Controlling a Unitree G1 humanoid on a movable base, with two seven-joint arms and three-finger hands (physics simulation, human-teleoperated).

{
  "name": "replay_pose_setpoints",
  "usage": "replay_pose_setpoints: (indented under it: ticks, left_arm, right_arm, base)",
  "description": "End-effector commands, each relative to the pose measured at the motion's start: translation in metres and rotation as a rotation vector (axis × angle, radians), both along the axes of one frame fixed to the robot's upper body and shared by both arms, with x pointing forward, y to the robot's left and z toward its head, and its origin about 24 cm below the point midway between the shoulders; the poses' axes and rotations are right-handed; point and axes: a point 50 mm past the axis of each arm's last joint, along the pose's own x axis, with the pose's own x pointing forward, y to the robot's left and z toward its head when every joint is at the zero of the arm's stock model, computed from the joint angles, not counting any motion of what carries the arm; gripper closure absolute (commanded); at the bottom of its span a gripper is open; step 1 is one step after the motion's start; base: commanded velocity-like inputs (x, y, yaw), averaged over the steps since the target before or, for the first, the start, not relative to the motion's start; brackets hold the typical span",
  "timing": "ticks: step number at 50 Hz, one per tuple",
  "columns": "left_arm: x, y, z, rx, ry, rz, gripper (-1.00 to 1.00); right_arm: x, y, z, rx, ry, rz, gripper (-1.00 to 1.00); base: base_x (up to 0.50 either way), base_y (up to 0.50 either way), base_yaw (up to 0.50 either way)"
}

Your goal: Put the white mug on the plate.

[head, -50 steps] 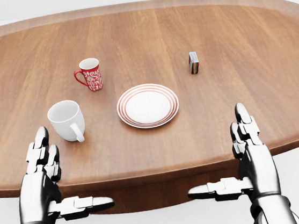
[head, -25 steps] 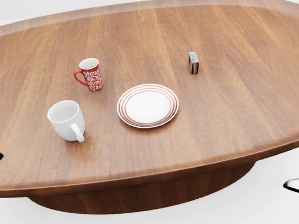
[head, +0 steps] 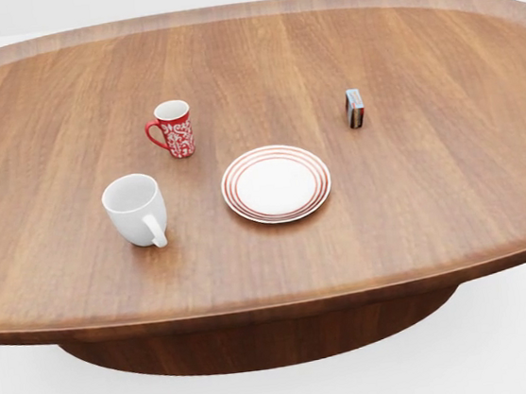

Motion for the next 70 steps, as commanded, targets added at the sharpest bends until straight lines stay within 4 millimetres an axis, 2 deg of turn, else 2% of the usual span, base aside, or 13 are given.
replay_pose_setpoints:
  ticks: [1,45,46,47,50,53,56,59,70]
  left_arm:
    - [-0.002,0.003,0.002,-0.007,-0.007,0.022,-1.0]
    - [-0.004,0.004,0.005,0.007,-0.02,0.024,-1.0]
    - [-0.004,0.004,0.005,0.006,-0.017,0.025,-1.0]
    - [-0.003,0.003,0.004,0.006,-0.015,0.023,-1.0]
    - [-0.003,0.003,0.005,0.007,-0.017,0.023,-1.0]
    - [-0.004,0.002,0.005,0.01,-0.021,0.022,-1.0]
    - [-0.005,0.002,0.006,0.012,-0.025,0.024,-1.0]
    - [-0.006,0.002,0.007,0.013,-0.027,0.024,-1.0]
    - [-0.004,0.003,0.004,0.013,-0.01,0.025,-1.0]
  right_arm:
    - [0.002,0.0,-0.008,0.012,0.035,0.019,-1.0]
    - [0.008,0.005,-0.013,0.012,0.064,0.061,-1.0]
    - [0.009,0.005,-0.013,0.012,0.064,0.061,-1.0]
    - [0.005,0.007,0.001,-0.022,0.005,0.058,-1.0]
    - [0.009,0.006,-0.012,0.006,0.059,0.068,-1.0]
    - [0.01,0.007,-0.013,0.007,0.068,0.075,-1.0]
    - [0.011,0.008,-0.013,0.011,0.067,0.077,-1.0]
    - [0.006,0.009,0.0,-0.02,0.008,0.068,-1.0]
    - [0.01,0.011,-0.002,-0.026,0.024,0.087,-1.0]
  base:
    - [0.0,0.36,0.0]
    - [0.0,0.35,0.0]
    - [0.0,0.21,0.0]
    - [0.0,0.15,0.0]
    - [0.0,0.15,0.0]
    - [0.0,0.14,0.0]
    - [0.0,0.03,0.0]
    - [0.0,0.0,0.0]
    - [0.0,0.0,0.0]
